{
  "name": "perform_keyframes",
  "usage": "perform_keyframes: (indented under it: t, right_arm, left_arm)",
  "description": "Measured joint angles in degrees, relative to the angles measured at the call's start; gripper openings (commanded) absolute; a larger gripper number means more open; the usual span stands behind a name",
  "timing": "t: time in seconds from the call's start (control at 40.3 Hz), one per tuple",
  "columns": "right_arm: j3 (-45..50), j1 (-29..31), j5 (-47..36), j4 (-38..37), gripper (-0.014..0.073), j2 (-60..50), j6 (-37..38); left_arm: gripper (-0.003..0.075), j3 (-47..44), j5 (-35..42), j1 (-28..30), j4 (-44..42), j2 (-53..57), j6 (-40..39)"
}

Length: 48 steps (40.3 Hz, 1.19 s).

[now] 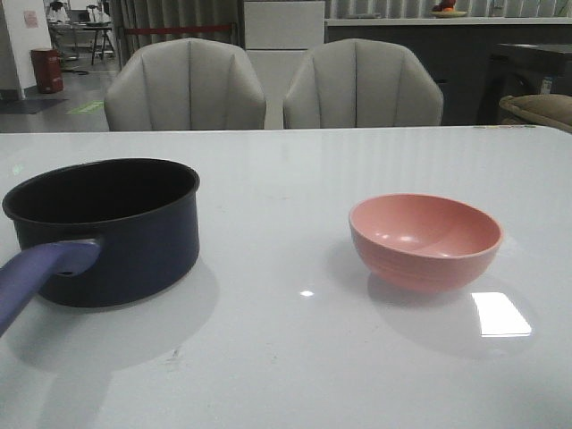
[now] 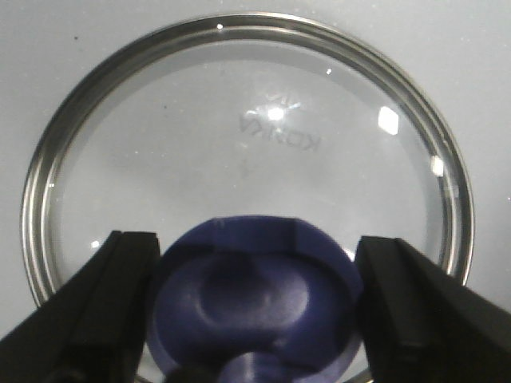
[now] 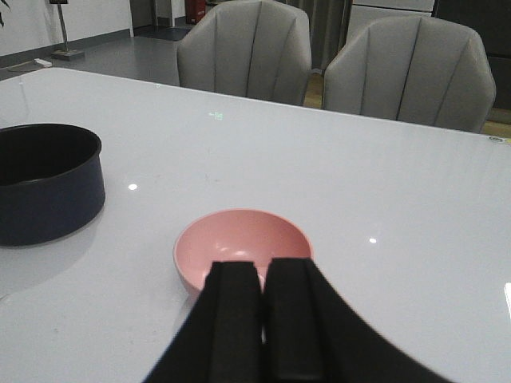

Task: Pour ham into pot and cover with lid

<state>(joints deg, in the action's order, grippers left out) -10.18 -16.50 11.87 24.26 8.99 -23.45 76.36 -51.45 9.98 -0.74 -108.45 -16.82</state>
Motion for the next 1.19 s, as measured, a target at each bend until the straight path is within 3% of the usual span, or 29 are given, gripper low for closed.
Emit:
perform_keyframes:
  t: [0.472,0.919,1.192]
  right_arm:
    - [0.0,0.0,0.0,0.0,0.015,0.0,0.0]
    - [0.0,0.0,0.0,0.0,0.015,0.0,0.0]
    - [0.0,0.0,0.0,0.0,0.015,0.0,0.0]
  left_arm:
    - [0.0386,2.6,-1.9,-1.0,0.3,9.4,3.8]
    - [0.0386,14.2,-8.0,-19.3,1.2,11.1,6.9]
    - [0.0386,14.8,-9.7,-25.8,2.2,7.8,6.9]
